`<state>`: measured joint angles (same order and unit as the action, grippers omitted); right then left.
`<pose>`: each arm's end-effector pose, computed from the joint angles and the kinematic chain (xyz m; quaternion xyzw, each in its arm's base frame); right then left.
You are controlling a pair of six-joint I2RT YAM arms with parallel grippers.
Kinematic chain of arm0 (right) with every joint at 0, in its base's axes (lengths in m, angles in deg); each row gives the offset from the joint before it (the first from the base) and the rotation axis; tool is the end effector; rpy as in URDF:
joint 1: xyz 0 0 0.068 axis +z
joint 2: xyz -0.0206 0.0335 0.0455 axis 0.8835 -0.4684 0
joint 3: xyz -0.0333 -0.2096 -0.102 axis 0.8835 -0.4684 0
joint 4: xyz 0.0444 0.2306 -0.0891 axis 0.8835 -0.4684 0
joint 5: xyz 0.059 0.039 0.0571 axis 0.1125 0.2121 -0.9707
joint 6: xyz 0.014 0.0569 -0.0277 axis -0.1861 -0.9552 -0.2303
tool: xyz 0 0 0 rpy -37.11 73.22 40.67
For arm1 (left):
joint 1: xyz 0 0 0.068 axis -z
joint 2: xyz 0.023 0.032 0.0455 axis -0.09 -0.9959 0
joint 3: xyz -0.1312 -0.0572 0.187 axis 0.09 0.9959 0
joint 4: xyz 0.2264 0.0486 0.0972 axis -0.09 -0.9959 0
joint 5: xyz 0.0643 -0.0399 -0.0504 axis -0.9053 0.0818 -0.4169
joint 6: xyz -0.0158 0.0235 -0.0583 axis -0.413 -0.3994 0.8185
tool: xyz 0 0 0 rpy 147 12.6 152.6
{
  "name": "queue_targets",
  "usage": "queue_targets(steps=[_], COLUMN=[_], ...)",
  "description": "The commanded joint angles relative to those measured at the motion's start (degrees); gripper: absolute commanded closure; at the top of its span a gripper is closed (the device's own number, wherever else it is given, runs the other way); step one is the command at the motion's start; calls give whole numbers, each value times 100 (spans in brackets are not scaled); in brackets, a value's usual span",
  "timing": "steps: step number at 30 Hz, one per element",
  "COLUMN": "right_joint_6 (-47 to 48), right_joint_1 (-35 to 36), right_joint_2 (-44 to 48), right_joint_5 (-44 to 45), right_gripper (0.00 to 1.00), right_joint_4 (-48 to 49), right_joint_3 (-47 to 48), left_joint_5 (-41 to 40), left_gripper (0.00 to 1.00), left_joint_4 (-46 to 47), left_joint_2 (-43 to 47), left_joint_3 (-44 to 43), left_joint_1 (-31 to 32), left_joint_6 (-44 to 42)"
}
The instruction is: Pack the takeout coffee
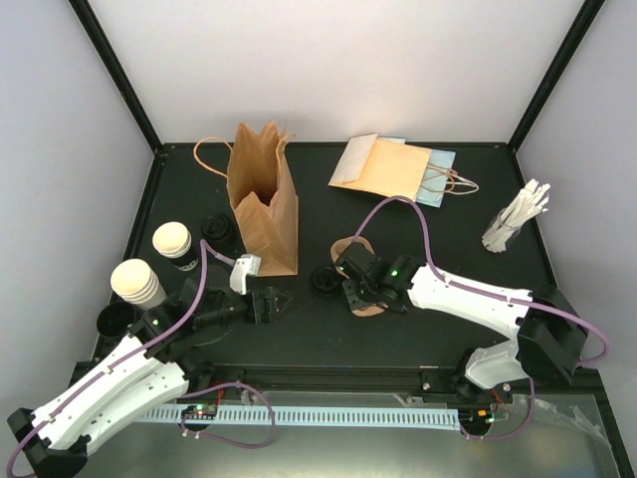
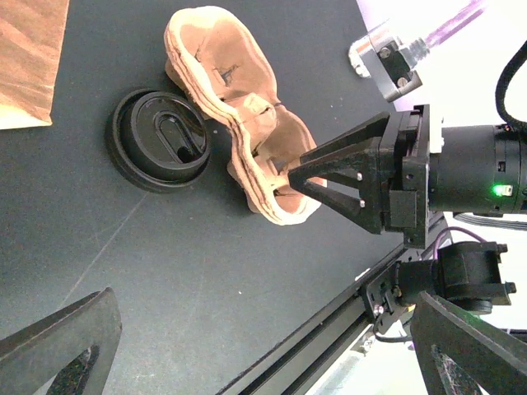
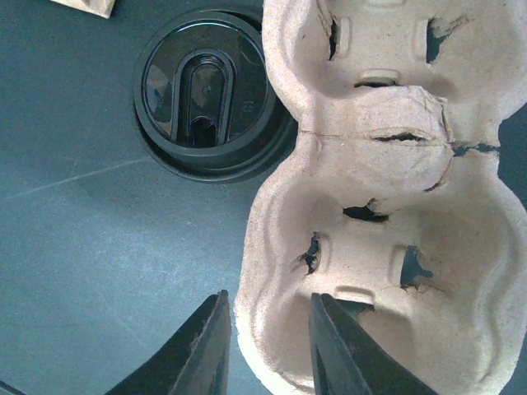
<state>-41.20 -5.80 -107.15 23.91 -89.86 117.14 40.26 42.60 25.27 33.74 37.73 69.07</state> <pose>0.1547 0.2199 0.1733 -0.1677 0.9616 0.1038 0.1908 0.1121 -0.1215 0.2288 0.0470 0.8653 -0.4165 0.2748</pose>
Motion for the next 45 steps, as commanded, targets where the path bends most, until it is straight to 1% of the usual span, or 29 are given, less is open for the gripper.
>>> queue_targets(steps=[1, 5, 9, 14, 20, 23, 25, 29, 45], right_joint_6=[-53, -44, -35, -43, -44, -43, -49, -51, -66], right_joint_1=[24, 30, 28, 32, 33, 28, 28, 26, 29], right_joint_2=[-8, -279, -542, -799, -906, -879, -814, -654, -124], right_joint_5=[118, 59, 2, -5, 16, 40, 54, 108, 195], right_gripper=[67, 62, 61, 62, 67, 71, 76, 80, 80], right_joint_4=[3, 92, 279, 432, 491, 483, 457, 363, 55], right_joint_3=[109, 99, 18, -51, -99, -102, -97, -79, 0], left_joint_5=[1, 6, 10, 2, 2, -3, -5, -6, 15], left_gripper=[1, 1, 1, 1, 1, 1, 1, 1, 1], left_joint_4=[72, 72, 77, 82, 97, 90, 85, 81, 122], left_joint_2=[-39, -55, -61, -64, -92, -107, -110, -99, -119], left_joint_3=[-18, -18, -18, -18, -18, -20, -25, -18, 30], left_joint_1=[46, 48, 47, 45, 48, 44, 44, 44, 44], left_joint_6=[30, 40, 50, 41, 23, 14, 14, 22, 68])
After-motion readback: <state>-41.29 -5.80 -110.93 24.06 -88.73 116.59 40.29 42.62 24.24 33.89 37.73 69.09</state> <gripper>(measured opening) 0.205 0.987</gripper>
